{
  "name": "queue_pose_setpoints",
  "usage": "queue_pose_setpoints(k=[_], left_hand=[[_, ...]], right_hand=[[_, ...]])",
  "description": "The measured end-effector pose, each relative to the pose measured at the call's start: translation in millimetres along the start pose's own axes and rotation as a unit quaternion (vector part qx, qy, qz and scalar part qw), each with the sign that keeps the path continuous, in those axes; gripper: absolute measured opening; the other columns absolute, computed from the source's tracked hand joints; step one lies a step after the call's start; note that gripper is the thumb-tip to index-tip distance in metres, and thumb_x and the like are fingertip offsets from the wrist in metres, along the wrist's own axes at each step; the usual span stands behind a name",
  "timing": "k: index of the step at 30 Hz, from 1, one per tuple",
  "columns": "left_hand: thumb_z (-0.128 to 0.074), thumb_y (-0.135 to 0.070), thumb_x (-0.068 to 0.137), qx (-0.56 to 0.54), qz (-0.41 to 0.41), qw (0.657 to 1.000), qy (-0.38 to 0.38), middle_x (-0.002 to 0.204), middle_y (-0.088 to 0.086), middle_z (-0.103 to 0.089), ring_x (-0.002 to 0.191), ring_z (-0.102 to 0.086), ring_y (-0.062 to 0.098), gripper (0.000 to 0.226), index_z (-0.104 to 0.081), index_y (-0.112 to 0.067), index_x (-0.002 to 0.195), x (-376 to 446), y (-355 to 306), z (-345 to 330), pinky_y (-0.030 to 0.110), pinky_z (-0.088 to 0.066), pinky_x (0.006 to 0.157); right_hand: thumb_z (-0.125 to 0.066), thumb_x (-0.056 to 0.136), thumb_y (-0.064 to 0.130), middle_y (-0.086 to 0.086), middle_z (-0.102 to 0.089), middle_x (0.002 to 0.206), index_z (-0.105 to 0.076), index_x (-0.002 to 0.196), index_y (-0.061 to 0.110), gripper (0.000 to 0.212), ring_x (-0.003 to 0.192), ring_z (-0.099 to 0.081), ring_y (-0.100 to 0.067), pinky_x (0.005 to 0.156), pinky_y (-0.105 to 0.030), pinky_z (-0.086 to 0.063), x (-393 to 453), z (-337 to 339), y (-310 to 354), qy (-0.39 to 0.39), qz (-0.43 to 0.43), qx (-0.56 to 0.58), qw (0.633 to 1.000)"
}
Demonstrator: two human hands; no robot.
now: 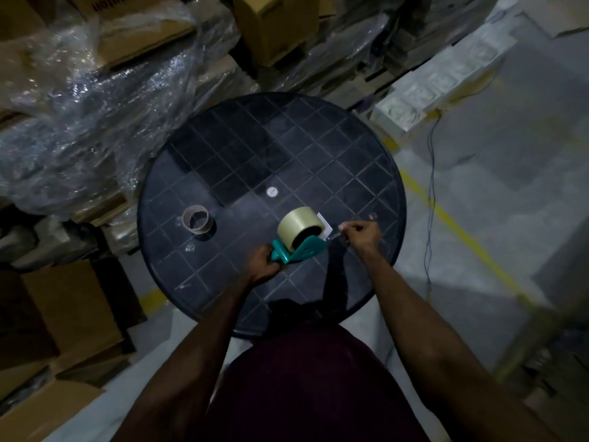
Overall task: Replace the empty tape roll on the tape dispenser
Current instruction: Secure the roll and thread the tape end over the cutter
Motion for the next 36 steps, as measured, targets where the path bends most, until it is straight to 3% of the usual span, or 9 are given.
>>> queue_pose_setpoints(k=[2,7,12,16,20,24,28,32,36], left_hand=[[-0.064,-0.041,0.062,0.017,0.018,0.999,0.028,0.083,0.002,-0.072,0.082,-0.072,0.024,0.033,-0.065,-0.018,0.087,14.9,5.7,-22.0,0.038,-0.058,0.069],[-0.059,-0.044,0.069,0.109,0.054,0.991,0.054,0.097,0.013,-0.073,0.093,-0.070,0.031,0.041,-0.067,-0.016,0.098,17.9,-13.4,-48.5,0.036,-0.051,0.073],[-0.039,-0.091,0.067,0.109,0.086,0.988,0.070,0.108,0.011,-0.071,0.102,-0.068,0.031,0.089,-0.065,-0.017,0.109,38.9,22.8,-77.8,0.039,-0.053,0.079],[-0.048,-0.049,0.070,0.119,0.103,0.986,0.061,0.113,0.017,-0.070,0.105,-0.066,0.036,0.058,-0.064,-0.010,0.109,36.3,9.0,-83.4,0.039,-0.051,0.081],[-0.051,-0.044,0.077,0.120,0.105,0.986,0.047,0.120,0.019,-0.066,0.111,-0.062,0.038,0.054,-0.061,-0.009,0.116,35.0,-3.2,-88.1,0.042,-0.050,0.087],[-0.052,-0.045,0.077,0.120,0.107,0.986,0.044,0.121,0.018,-0.065,0.112,-0.062,0.037,0.055,-0.060,-0.009,0.118,38.6,-3.7,-89.9,0.042,-0.051,0.087],[-0.048,-0.049,0.067,0.126,0.128,0.981,0.071,0.118,0.018,-0.068,0.108,-0.065,0.037,0.063,-0.062,-0.011,0.115,43.6,3.3,-91.1,0.041,-0.052,0.085],[-0.060,-0.045,0.081,0.137,0.102,0.981,0.094,0.115,0.018,-0.069,0.106,-0.066,0.036,0.047,-0.063,-0.011,0.113,44.7,-2.8,-92.3,0.040,-0.052,0.084],[-0.058,-0.048,0.089,0.152,0.051,0.984,0.081,0.116,0.019,-0.067,0.104,-0.065,0.038,0.051,-0.052,-0.010,0.123,38.8,-12.0,-88.3,0.043,-0.053,0.083]], right_hand=[[-0.085,0.070,0.013,-0.009,-0.073,0.074,-0.078,0.088,0.007,0.020,0.059,-0.065,-0.018,0.062,-0.027,-0.060,8.3,4.8,-22.4,-0.012,-0.037,0.001,0.999],[-0.083,0.065,0.014,-0.012,-0.072,0.063,-0.079,0.073,0.009,0.011,0.058,-0.072,-0.030,0.062,-0.048,-0.062,48.9,-4.2,-91.9,0.000,-0.063,-0.047,0.997],[-0.075,0.073,0.000,-0.018,-0.073,0.067,-0.079,0.074,0.006,0.007,0.055,-0.067,-0.027,0.066,-0.044,-0.062,52.8,-14.9,-89.3,0.017,-0.036,-0.063,0.997],[-0.069,0.073,-0.004,-0.012,-0.076,0.072,-0.079,0.072,0.009,0.017,0.065,-0.070,-0.023,0.075,-0.034,-0.060,61.9,-21.3,-88.5,-0.019,-0.004,-0.103,0.994],[-0.071,0.072,0.001,-0.015,-0.076,0.086,-0.078,0.084,0.005,0.015,0.080,-0.071,-0.026,0.076,-0.028,-0.053,54.9,-28.7,-76.7,-0.023,0.021,-0.160,0.987],[-0.083,0.058,0.002,-0.010,-0.068,0.098,-0.070,0.093,0.006,0.038,0.081,-0.061,-0.017,0.067,-0.019,-0.048,60.9,-18.8,-65.2,-0.044,0.010,-0.129,0.991],[-0.071,0.076,0.008,-0.003,-0.070,0.099,-0.074,0.090,0.017,0.017,0.087,-0.065,-0.021,0.069,-0.022,-0.044,54.9,-22.0,-56.3,0.049,0.113,-0.294,0.948],[-0.067,0.080,0.006,-0.005,-0.068,0.112,-0.067,0.112,0.020,0.035,0.099,-0.066,-0.020,0.080,-0.023,-0.048,23.7,-20.0,-74.4,0.135,0.177,-0.288,0.931],[-0.051,0.083,0.003,-0.021,-0.056,0.134,-0.048,0.136,-0.001,0.053,0.109,-0.062,-0.036,0.092,-0.041,-0.053,-5.9,-11.4,-79.0,0.184,0.175,-0.352,0.901]])
Point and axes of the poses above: each hand's wrist, its own x-axis towards the middle knuckle, its own z-axis out of the back of the hand, y = z × x, the point moved 5 cm from there along x, towards the middle knuckle
